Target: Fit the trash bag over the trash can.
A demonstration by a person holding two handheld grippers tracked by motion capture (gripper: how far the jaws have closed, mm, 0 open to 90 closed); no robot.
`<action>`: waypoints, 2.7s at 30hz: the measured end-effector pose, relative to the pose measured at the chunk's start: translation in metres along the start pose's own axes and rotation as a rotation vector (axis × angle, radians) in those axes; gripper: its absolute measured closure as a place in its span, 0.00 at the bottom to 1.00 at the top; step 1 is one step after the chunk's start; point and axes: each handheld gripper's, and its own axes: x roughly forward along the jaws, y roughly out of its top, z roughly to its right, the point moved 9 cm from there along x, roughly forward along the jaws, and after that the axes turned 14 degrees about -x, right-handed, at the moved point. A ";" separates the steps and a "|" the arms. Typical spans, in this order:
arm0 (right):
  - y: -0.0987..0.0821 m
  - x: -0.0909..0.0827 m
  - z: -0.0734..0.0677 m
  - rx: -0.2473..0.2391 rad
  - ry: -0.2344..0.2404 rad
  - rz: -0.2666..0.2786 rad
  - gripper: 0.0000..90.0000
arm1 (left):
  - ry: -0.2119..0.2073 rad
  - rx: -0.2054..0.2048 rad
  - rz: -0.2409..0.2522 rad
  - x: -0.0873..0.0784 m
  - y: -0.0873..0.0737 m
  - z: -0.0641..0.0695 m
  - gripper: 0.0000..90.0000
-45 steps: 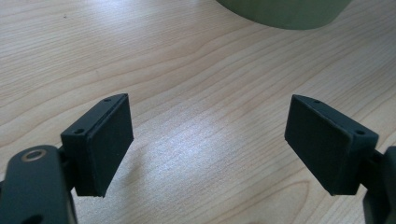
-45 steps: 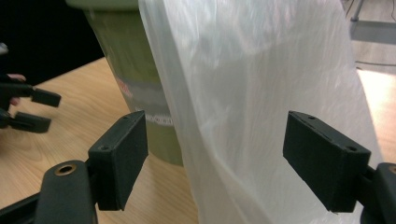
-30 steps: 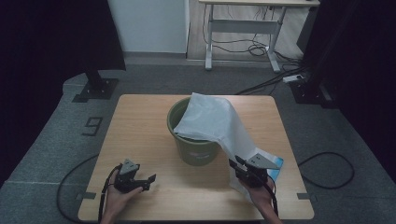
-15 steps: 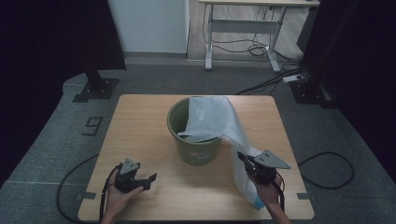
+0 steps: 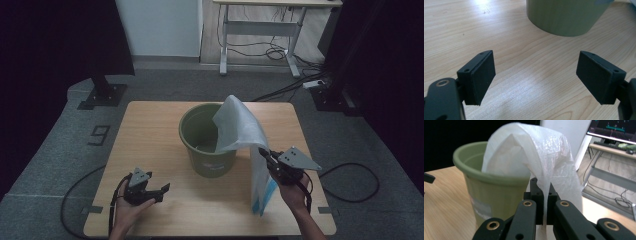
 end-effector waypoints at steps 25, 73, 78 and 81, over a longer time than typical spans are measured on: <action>0.004 0.032 -0.024 0.066 0.048 -0.012 0.42 | 0.006 -0.009 -0.005 0.001 -0.003 -0.003 0.17; -0.042 -0.003 0.010 0.060 -0.130 -0.084 0.99 | -0.078 0.064 0.092 -0.026 0.085 0.055 0.20; -0.020 -0.004 0.025 0.010 -0.119 -0.042 0.99 | -0.081 0.077 0.117 -0.031 0.102 0.064 0.20; -0.005 -0.002 0.031 -0.017 -0.114 -0.029 0.99 | -0.097 0.088 0.125 -0.031 0.112 0.073 0.22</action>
